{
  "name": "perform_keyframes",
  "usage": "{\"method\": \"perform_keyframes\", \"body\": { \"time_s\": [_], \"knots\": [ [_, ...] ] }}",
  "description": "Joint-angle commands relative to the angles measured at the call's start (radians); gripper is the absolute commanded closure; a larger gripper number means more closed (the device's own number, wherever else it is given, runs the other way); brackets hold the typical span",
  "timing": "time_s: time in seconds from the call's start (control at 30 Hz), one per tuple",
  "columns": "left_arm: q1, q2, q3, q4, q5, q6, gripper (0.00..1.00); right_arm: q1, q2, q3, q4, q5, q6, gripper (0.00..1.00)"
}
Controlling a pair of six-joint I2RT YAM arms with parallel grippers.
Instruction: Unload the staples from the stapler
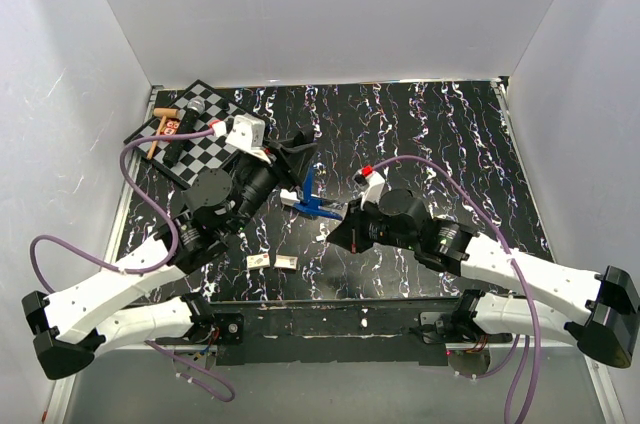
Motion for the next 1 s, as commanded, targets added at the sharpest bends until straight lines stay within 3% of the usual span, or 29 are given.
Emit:
{"method": "perform_keyframes", "body": {
  "time_s": [0.0, 0.4, 0.97],
  "knots": [
    [0.0, -0.054, 0.055, 0.02, -0.001, -0.044, 1.0, 0.01, 0.007, 0.016, 0.116, 0.097, 0.048, 0.99],
    [0.0, -0.092, 0.046, -0.082, 0.05, -0.108, 1.0, 0.01, -0.006, 0.062, 0.05, 0.283, -0.015, 0.99],
    [0.0, -0.115, -0.009, -0.191, 0.154, -0.157, 1.0, 0.01, -0.036, 0.188, -0.085, 0.318, -0.205, 0.99]
  ]
}}
